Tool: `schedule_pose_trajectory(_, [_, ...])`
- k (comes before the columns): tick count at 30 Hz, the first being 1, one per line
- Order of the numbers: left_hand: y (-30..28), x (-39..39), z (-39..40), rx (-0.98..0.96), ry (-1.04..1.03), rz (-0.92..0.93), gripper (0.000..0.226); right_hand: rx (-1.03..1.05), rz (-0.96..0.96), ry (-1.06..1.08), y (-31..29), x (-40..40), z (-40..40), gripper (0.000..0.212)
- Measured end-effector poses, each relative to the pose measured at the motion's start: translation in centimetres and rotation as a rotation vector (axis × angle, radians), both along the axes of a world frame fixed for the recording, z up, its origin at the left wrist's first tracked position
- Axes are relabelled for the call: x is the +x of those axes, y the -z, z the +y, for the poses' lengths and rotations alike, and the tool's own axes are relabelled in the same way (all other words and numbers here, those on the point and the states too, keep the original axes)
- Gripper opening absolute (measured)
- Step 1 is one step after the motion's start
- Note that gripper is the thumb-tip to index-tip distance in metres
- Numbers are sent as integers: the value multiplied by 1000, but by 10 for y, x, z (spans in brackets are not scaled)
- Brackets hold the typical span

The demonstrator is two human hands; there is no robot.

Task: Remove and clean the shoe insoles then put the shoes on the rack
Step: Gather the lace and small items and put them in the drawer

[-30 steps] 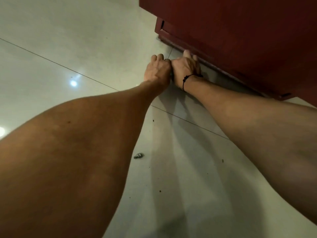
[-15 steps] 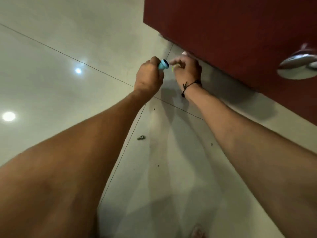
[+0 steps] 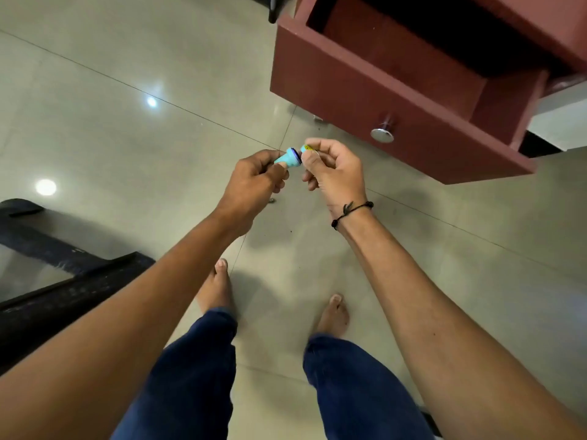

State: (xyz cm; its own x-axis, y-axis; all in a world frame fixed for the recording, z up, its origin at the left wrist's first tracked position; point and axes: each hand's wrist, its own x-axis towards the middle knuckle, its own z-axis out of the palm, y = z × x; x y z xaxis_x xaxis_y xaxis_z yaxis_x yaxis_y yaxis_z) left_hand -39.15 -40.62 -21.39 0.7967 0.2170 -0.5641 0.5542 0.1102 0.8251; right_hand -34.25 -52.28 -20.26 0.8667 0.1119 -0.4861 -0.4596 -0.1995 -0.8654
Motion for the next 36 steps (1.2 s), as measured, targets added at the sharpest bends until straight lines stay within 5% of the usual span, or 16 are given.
schedule_pose_trajectory(9, [-136,14,26,-33,151,-49,17,213,65,63,-120,-14,14,16])
schedule_pose_trajectory(25, [-181,102,0,155,619,131,28,125,-182,-59,-147,42,-40,23])
schedule_pose_trajectory(31, [-177,151,-40,474,636,57,17,142,-25,41,-146,96,-66,5])
schedule_pose_trajectory(36, [-153,160,-58,658,696,-2,26,-6,241,27,-118,111,-71,32])
